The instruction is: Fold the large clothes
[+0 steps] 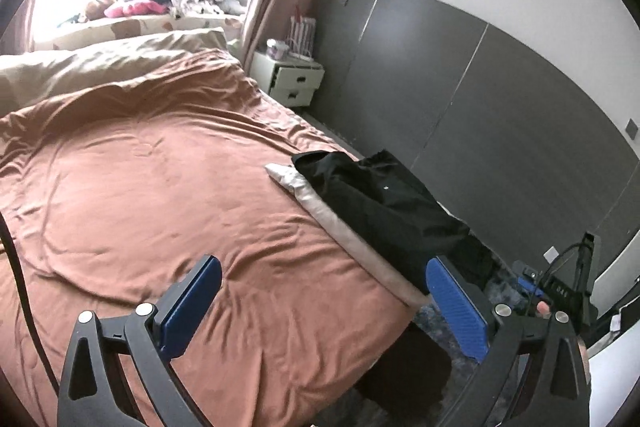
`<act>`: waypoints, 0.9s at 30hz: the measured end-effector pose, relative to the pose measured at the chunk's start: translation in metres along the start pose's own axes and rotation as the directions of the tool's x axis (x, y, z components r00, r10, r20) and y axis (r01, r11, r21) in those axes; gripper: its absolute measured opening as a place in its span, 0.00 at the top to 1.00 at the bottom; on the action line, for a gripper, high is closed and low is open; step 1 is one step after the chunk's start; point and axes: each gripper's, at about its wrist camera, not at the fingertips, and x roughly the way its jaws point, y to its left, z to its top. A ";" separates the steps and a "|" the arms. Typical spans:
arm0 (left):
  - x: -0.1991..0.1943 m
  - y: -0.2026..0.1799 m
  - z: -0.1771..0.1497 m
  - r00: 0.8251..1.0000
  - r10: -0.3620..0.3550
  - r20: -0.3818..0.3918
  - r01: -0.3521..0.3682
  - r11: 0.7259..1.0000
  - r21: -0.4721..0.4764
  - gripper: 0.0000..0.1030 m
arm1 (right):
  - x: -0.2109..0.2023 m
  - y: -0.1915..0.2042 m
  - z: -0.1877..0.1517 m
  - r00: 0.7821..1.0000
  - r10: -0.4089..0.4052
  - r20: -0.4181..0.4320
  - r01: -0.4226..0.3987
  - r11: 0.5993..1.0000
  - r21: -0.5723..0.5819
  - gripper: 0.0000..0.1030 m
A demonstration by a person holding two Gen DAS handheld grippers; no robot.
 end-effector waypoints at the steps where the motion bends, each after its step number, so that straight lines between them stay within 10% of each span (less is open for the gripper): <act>1: -0.010 0.001 -0.005 1.000 0.005 0.009 -0.005 1.000 -0.001 0.00 | -0.004 0.001 -0.003 1.000 0.007 0.004 -0.007 1.000 -0.007 0.00; 27: -0.218 0.000 -0.153 0.931 0.247 0.270 -0.258 0.966 0.005 0.00 | -0.091 0.055 -0.106 0.997 0.071 0.036 -0.064 0.982 -0.176 0.00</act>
